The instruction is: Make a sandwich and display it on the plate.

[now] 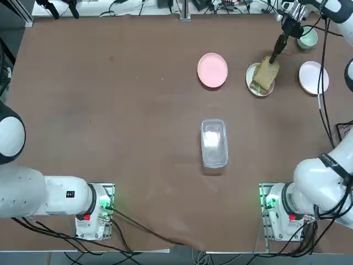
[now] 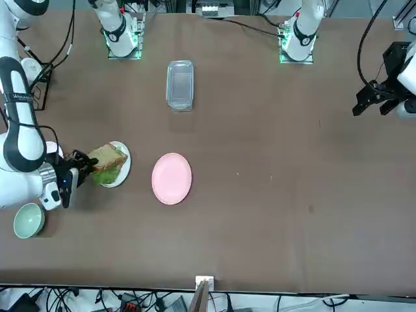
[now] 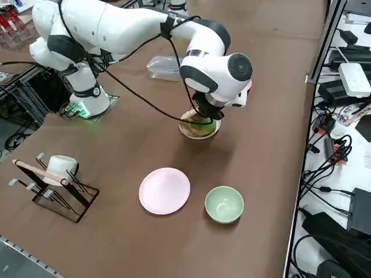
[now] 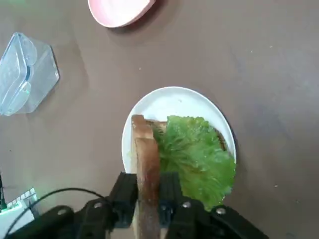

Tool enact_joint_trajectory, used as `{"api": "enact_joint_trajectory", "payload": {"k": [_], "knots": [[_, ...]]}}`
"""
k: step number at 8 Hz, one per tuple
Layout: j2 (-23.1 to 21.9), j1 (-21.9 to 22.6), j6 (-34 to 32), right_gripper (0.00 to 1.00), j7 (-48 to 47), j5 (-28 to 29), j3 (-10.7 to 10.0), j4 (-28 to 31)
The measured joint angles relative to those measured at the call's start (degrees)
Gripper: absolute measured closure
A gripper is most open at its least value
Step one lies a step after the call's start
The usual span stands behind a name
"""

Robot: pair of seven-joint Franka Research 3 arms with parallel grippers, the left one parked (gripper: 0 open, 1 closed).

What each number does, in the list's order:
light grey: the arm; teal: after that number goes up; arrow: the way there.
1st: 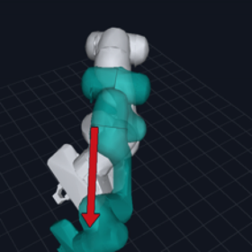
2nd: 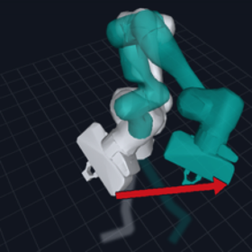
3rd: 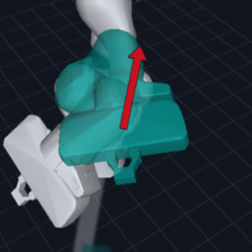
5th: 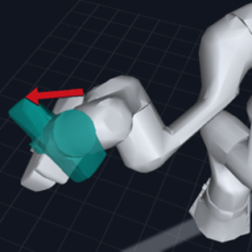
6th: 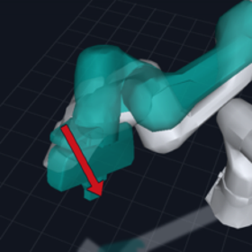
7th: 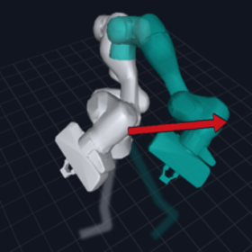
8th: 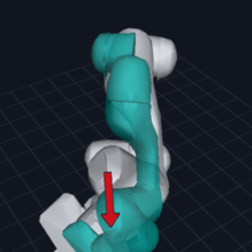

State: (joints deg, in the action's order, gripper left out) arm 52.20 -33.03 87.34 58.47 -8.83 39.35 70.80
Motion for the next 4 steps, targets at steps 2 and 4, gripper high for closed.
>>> {"api": "enact_joint_trajectory", "payload": {"k": [2,4], "knots": [[0.0,-0.1,0.3,0.32,0.0,0.0,-0.1,0.0],[0.0,-0.3,0.4,0.00,0.0,0.0,-0.2,-0.8]]}}
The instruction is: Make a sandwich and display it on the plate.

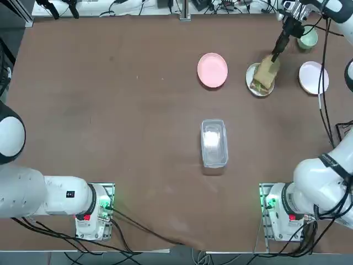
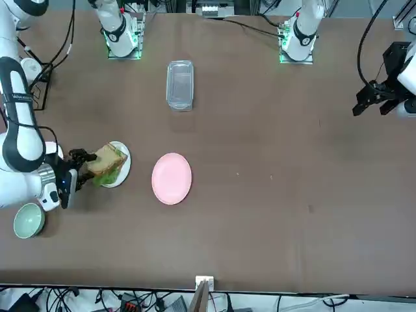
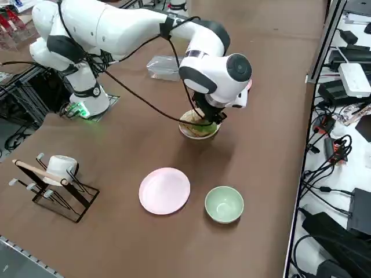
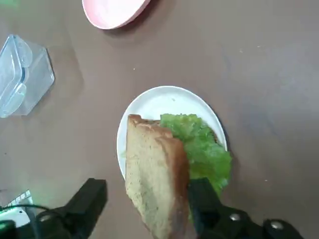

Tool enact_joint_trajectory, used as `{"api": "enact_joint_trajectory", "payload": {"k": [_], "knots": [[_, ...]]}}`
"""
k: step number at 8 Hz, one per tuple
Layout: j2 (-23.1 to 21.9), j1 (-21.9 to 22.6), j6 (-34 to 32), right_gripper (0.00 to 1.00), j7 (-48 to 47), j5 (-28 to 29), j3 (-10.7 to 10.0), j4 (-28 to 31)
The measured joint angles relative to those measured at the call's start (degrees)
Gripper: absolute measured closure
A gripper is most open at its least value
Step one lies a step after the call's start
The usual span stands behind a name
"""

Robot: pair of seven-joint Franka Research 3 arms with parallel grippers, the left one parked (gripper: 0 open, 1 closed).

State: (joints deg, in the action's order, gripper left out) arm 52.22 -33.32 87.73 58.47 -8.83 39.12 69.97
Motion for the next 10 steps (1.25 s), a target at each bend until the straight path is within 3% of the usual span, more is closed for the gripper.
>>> {"api": "enact_joint_trajectory", "payload": {"k": [7,10], "knots": [[0.0,0.2,0.0,0.00,-0.9,0.0,0.1,-1.5],[-2.2,0.4,0.1,0.00,-13.0,0.0,0.7,-5.1]]}}
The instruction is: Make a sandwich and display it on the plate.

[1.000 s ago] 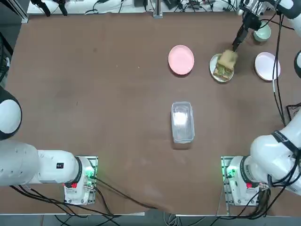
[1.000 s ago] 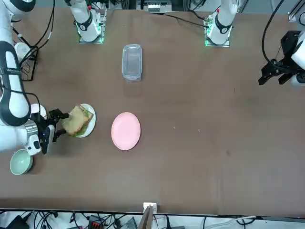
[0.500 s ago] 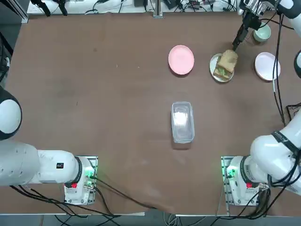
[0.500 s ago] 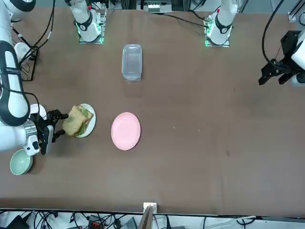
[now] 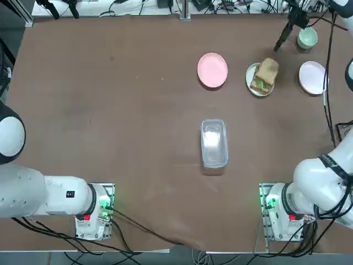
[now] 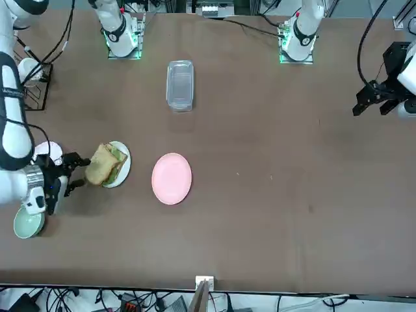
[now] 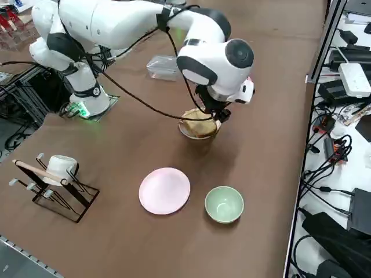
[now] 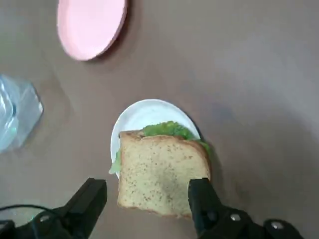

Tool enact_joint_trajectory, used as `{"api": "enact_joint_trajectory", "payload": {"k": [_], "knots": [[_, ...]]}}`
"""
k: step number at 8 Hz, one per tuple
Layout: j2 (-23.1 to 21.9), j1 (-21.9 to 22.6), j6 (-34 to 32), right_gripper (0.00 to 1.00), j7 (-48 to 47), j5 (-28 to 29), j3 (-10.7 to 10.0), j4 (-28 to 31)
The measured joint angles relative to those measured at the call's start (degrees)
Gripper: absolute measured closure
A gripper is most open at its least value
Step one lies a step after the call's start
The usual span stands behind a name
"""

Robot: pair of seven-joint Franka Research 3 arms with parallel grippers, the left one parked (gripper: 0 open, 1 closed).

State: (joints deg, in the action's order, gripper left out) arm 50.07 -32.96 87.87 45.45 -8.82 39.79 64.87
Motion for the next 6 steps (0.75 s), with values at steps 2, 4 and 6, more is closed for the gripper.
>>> {"api": "enact_joint_trajectory", "payload": {"k": [2,4,6], "knots": [[-5.0,-0.1,0.1,0.00,-9.2,0.0,0.1,-1.9],[-11.3,-0.3,0.6,0.00,-18.9,-0.1,-0.1,-2.9],[-16.8,-0.5,0.6,0.00,-30.8,-0.2,-0.2,-3.0]]}}
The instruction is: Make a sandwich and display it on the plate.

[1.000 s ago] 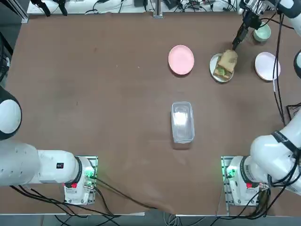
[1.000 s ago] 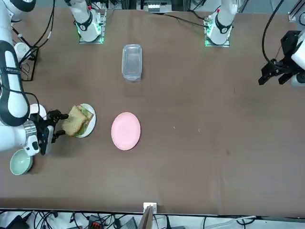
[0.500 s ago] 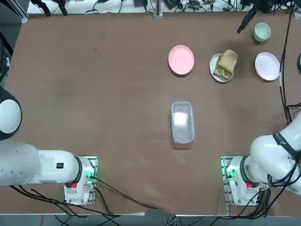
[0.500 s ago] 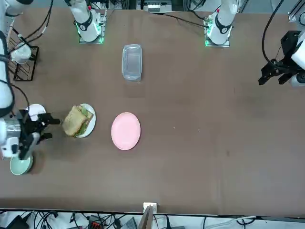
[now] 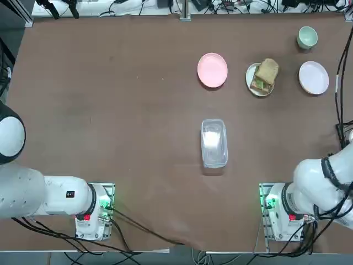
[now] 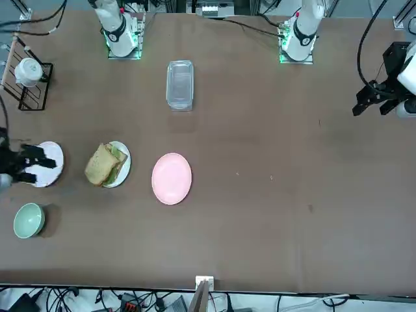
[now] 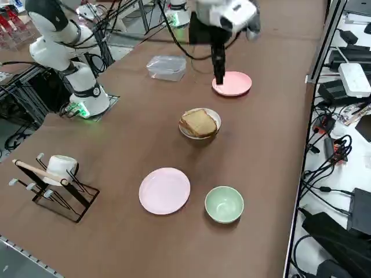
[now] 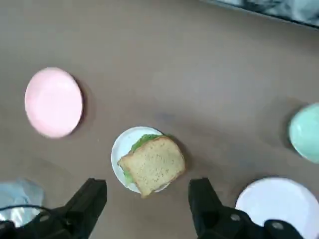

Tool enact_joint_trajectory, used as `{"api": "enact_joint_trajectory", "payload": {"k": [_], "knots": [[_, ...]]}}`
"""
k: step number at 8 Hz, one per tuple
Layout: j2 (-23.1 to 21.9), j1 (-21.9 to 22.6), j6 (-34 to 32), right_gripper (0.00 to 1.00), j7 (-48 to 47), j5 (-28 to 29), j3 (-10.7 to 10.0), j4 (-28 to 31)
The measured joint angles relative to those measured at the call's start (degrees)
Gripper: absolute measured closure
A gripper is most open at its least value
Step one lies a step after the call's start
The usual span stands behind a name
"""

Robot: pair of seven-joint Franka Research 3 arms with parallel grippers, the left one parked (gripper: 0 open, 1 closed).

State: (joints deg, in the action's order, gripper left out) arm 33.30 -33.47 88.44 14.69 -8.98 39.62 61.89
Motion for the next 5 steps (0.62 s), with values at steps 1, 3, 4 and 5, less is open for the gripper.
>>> {"api": "enact_joint_trajectory", "payload": {"k": [1,3,4,5], "knots": [[-2.3,-0.1,0.0,0.00,-4.7,-0.1,0.0,0.0],[-6.0,-0.3,-0.5,0.00,-10.1,-0.2,-0.2,0.6],[-7.8,-0.2,-0.8,0.00,-12.1,-0.2,-0.8,1.4],[-9.9,0.9,-1.0,0.00,-12.8,0.1,-3.6,2.9]]}}
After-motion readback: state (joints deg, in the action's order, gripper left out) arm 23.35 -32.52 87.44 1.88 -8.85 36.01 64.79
